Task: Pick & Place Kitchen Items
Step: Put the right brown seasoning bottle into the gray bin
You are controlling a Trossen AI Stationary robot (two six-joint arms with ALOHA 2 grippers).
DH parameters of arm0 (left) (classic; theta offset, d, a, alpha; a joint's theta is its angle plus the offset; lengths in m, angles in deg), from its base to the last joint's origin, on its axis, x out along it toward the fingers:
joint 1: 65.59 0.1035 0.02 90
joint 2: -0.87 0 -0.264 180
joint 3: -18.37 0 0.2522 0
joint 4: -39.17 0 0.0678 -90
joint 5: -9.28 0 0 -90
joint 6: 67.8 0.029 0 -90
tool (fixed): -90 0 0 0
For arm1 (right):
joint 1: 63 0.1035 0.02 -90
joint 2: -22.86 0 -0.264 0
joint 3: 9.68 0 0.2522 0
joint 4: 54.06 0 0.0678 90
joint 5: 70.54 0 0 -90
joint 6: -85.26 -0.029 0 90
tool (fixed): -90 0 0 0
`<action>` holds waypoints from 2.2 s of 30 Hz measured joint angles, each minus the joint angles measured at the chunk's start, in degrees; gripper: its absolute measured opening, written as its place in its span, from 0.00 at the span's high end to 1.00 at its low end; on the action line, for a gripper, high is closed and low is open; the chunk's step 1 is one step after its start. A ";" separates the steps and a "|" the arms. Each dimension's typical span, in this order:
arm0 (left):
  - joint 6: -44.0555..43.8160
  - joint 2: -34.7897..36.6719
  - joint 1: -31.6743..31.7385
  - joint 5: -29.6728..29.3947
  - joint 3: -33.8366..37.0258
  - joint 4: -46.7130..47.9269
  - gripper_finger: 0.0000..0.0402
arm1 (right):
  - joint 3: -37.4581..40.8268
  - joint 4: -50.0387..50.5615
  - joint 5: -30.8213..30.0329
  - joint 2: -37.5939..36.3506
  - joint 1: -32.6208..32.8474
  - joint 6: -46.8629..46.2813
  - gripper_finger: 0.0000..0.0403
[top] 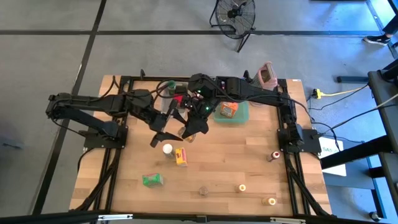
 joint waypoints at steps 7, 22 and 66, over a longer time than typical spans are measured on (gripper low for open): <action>-0.03 -0.06 0.00 0.05 0.02 0.31 0.45 | 0.00 -0.10 -0.03 0.00 -0.02 0.00 0.53; -1.15 -0.04 -0.02 0.26 0.02 0.11 0.53 | 0.00 -0.26 0.01 -0.01 0.00 0.00 0.53; -20.32 7.57 3.19 -22.99 -2.12 29.23 0.54 | -0.02 6.71 -11.84 -4.42 -2.23 7.24 0.28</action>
